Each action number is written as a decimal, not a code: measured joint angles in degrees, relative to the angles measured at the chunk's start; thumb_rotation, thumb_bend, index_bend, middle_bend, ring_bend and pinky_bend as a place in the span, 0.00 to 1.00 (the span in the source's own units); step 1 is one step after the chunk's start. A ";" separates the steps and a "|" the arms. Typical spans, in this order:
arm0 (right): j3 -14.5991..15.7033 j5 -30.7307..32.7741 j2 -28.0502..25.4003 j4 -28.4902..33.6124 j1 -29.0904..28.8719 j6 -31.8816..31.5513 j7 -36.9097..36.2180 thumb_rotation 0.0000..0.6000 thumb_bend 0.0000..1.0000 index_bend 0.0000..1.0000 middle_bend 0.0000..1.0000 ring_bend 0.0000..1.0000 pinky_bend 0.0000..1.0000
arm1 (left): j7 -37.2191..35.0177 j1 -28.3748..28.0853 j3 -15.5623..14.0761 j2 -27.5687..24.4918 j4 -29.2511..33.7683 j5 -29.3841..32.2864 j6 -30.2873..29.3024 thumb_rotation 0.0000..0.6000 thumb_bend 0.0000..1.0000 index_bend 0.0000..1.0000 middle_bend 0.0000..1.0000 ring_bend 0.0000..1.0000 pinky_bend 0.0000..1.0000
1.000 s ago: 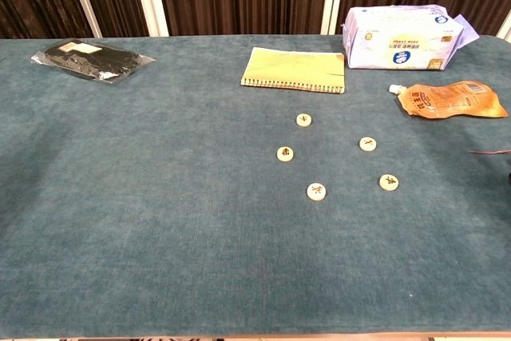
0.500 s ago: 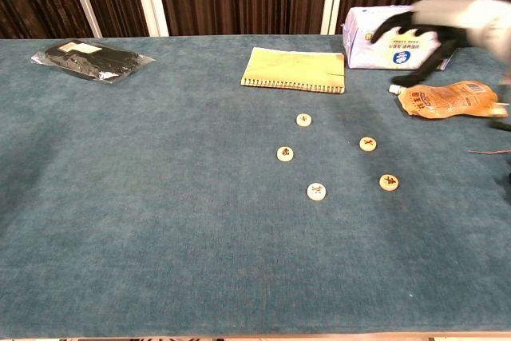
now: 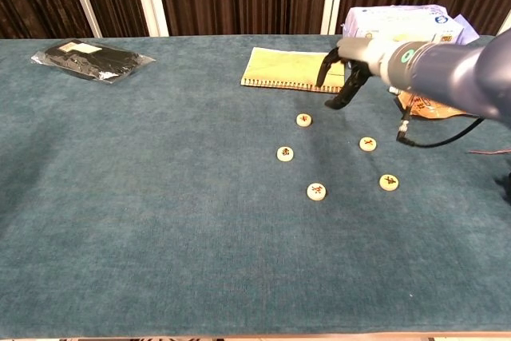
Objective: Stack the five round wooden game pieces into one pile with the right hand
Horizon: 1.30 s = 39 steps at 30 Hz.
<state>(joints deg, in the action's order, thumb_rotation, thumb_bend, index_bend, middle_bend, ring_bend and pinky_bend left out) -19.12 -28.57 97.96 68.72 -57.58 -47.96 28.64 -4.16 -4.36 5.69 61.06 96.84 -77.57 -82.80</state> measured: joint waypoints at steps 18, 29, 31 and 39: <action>-0.36 -2.17 9.67 -13.08 -1.88 1.91 -3.11 1.00 0.42 0.39 0.00 0.00 0.00 | -0.17 -0.13 0.00 -0.11 -0.04 0.25 0.46 1.00 0.48 0.14 0.00 0.00 0.00; -1.29 -3.09 12.25 -16.87 -2.13 3.03 -3.50 1.00 0.42 0.42 0.00 0.00 0.00 | -0.02 -0.14 0.04 -0.14 0.00 0.46 0.54 1.00 0.48 0.14 0.00 0.00 0.00; -1.42 -3.21 12.61 -17.37 -2.17 3.05 -3.45 1.00 0.42 0.42 0.00 0.00 0.00 | 0.06 -0.15 0.05 -0.16 0.04 0.50 0.55 1.00 0.48 0.14 0.00 0.00 0.00; -2.34 -3.23 14.24 -19.68 -2.39 3.58 -3.14 1.00 0.42 0.45 0.00 0.00 0.00 | -0.12 -0.16 0.16 -0.16 -0.06 0.61 0.54 1.00 0.48 0.14 0.00 0.00 0.00</action>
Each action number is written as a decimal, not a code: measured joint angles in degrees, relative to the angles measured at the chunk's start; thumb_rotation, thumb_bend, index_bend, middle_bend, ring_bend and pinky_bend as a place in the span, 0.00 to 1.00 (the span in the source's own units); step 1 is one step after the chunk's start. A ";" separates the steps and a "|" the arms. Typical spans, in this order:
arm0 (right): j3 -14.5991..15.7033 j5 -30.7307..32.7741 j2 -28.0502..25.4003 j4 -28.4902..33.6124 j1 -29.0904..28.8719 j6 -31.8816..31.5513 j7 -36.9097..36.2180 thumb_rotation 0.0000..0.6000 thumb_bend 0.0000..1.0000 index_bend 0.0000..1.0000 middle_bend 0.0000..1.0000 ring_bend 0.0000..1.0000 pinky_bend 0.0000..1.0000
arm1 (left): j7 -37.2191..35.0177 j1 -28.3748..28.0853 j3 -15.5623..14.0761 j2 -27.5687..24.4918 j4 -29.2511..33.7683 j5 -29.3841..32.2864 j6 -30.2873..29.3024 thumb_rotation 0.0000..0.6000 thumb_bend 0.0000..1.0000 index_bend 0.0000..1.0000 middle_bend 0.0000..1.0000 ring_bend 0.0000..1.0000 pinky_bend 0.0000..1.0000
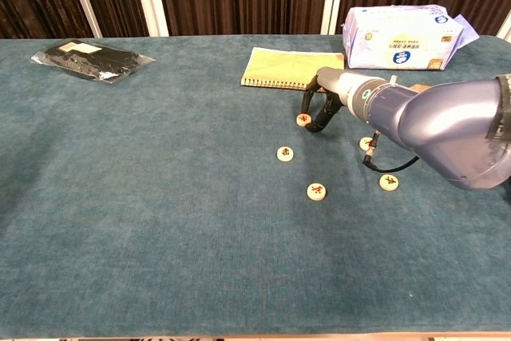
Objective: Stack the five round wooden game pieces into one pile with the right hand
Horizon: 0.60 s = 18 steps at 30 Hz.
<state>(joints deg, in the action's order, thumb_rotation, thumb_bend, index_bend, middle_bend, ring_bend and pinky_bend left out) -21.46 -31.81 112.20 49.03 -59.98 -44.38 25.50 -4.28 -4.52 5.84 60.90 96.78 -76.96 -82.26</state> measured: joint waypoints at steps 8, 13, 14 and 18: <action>-0.54 -0.57 0.80 -0.75 0.01 0.40 0.23 1.00 0.42 0.46 0.00 0.00 0.00 | 0.02 -0.03 0.01 0.01 0.05 -0.03 0.01 1.00 0.48 0.14 0.00 0.00 0.00; -0.84 -1.14 1.26 -1.10 0.03 0.51 0.22 1.00 0.42 0.47 0.00 0.00 0.00 | -0.03 -0.04 0.02 -0.05 0.00 0.06 0.10 1.00 0.48 0.14 0.00 0.00 0.00; -0.96 -1.18 1.32 -1.15 0.01 0.51 0.18 1.00 0.42 0.47 0.00 0.00 0.00 | -0.05 -0.04 0.03 -0.06 0.00 0.07 0.09 1.00 0.49 0.14 0.00 0.00 0.00; -1.33 -1.25 1.61 -1.48 -0.09 0.36 0.42 1.00 0.42 0.51 0.00 0.00 0.00 | -0.17 -0.03 0.06 -0.08 -0.02 0.10 0.07 1.00 0.49 0.14 0.00 0.00 0.00</action>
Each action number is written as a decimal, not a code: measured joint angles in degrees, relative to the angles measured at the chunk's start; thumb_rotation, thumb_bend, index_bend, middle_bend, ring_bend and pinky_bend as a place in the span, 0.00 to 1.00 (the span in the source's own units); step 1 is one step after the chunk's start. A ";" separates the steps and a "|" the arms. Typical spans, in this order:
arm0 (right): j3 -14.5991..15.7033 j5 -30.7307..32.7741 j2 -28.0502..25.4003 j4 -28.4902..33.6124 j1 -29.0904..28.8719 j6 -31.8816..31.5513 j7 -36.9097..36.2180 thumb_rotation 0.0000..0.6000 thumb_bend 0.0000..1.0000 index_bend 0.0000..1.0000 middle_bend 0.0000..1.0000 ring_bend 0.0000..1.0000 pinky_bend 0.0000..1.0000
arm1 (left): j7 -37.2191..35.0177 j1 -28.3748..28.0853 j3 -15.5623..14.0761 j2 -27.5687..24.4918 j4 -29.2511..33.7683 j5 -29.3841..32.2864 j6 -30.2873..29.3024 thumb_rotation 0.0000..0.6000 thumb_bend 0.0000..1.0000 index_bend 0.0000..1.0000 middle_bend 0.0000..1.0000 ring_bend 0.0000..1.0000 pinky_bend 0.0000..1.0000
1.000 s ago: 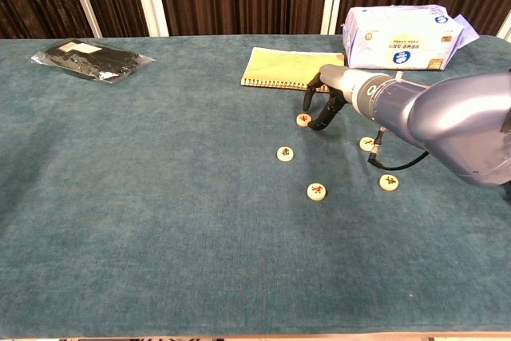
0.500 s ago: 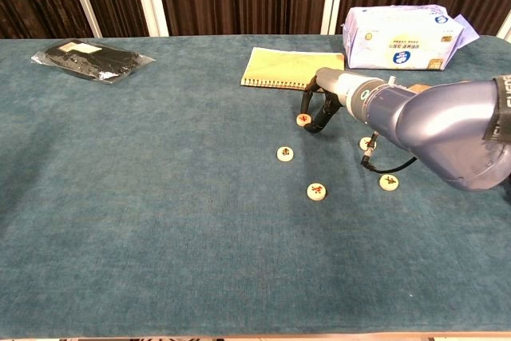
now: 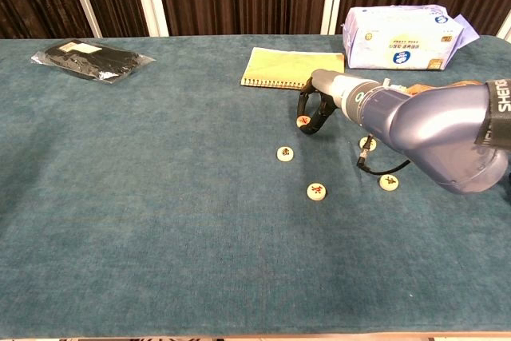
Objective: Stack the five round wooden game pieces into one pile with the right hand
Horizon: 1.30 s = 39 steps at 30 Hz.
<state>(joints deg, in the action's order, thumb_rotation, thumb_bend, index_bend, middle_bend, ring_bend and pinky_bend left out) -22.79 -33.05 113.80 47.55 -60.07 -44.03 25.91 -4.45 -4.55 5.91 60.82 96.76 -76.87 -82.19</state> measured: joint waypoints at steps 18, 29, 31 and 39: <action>-0.98 -0.38 -1.69 2.50 0.70 0.73 0.48 1.00 0.42 0.55 0.00 0.00 0.00 | -0.29 0.03 0.07 -0.12 -0.17 0.18 0.07 1.00 0.49 0.14 0.00 0.00 0.00; 1.78 -1.42 -13.92 22.82 4.92 -2.08 3.35 1.00 0.42 0.55 0.00 0.00 0.00 | 0.02 0.11 0.08 -0.10 0.16 -0.05 -0.32 1.00 0.49 0.14 0.00 0.00 0.00; 2.92 -2.11 -17.08 27.98 6.48 -3.44 3.62 1.00 0.42 0.55 0.00 0.00 0.00 | 0.17 0.13 0.08 -0.07 0.26 -0.13 -0.45 1.00 0.49 0.14 0.00 0.00 0.00; 9.26 -6.03 -26.22 39.70 12.95 -7.69 2.77 1.00 0.42 0.55 0.00 0.00 0.00 | 0.34 0.16 0.16 0.04 0.56 -0.11 -0.65 1.00 0.48 0.14 0.00 0.00 0.00</action>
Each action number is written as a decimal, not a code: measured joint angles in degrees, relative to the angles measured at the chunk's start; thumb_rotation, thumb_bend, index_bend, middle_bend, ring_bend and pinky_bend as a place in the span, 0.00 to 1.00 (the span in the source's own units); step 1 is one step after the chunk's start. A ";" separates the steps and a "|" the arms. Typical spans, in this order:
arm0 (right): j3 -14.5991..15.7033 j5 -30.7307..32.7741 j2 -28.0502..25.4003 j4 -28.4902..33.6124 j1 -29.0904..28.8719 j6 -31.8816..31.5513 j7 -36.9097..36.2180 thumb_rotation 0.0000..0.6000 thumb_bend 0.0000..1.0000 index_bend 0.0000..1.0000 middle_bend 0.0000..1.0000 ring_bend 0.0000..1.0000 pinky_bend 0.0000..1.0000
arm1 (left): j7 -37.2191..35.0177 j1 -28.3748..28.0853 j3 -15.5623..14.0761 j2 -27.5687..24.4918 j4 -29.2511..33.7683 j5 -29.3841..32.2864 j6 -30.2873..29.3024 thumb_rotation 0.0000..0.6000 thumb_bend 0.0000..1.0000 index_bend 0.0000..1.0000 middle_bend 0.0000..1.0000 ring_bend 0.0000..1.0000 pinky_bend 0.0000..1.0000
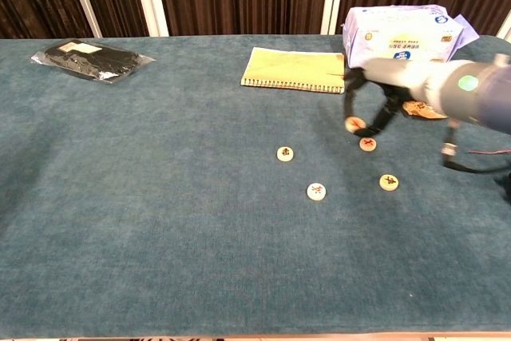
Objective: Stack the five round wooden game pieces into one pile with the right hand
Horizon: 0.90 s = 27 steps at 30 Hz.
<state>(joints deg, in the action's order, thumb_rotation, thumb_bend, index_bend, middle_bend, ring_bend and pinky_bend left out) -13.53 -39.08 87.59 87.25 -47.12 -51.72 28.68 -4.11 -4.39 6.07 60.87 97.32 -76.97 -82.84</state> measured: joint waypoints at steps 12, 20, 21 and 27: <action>1.79 -2.13 1.48 -5.16 1.76 0.24 -4.71 1.00 0.42 0.56 0.00 0.00 0.00 | 0.35 0.00 -0.03 0.15 0.10 0.03 0.00 1.00 0.48 0.14 0.00 0.00 0.00; 1.70 -2.22 3.79 -10.58 1.49 1.05 -5.74 1.00 0.42 0.56 0.00 0.00 0.00 | 0.34 0.01 -0.03 0.16 0.11 0.05 0.01 1.00 0.48 0.14 0.00 0.00 0.00; 1.54 -2.09 4.20 -11.31 1.39 1.25 -5.97 1.00 0.42 0.56 0.00 0.00 0.00 | 0.34 0.00 -0.02 0.16 0.07 0.04 0.01 1.00 0.49 0.14 0.00 0.00 0.00; 1.10 -2.08 5.62 -13.43 0.98 1.74 -6.48 1.00 0.42 0.56 0.00 0.00 0.00 | 0.43 -0.05 -0.04 0.18 0.04 0.05 0.10 1.00 0.48 0.14 0.00 0.00 0.00</action>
<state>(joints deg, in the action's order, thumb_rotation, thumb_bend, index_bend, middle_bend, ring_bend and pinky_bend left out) -12.43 -41.16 93.21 73.82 -46.14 -49.98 22.21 -3.68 -4.44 6.03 61.04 97.36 -76.93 -82.75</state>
